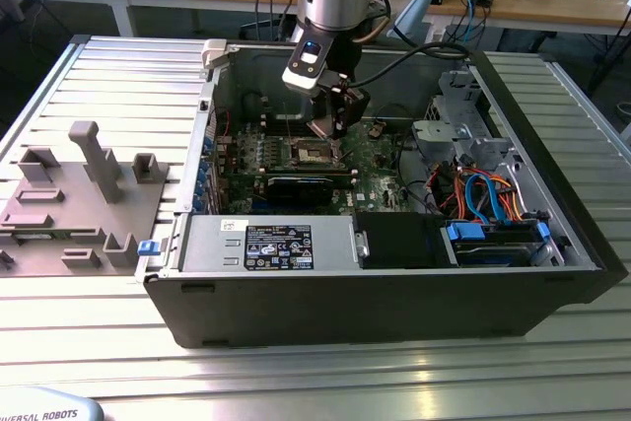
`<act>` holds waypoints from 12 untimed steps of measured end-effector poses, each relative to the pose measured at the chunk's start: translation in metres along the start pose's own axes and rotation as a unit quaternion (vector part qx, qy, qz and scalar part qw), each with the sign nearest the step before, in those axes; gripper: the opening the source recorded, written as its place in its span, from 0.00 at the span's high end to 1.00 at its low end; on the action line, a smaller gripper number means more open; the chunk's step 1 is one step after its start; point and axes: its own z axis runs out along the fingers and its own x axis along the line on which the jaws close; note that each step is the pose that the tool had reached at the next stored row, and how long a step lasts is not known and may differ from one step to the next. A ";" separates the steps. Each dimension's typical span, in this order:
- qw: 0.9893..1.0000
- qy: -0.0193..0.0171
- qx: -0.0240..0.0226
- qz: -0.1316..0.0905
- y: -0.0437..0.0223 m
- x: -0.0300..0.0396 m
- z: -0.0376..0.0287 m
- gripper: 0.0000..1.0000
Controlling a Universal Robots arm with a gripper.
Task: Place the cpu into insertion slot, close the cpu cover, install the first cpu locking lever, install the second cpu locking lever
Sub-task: 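Place the cpu into insertion slot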
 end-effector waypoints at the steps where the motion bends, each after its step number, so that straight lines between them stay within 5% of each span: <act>1: 1.000 0.000 0.000 0.000 0.0000 0.0000 0.0000 0.45; 12: 1.000 0.000 0.000 0.003 0.0000 0.0000 0.0002 0.45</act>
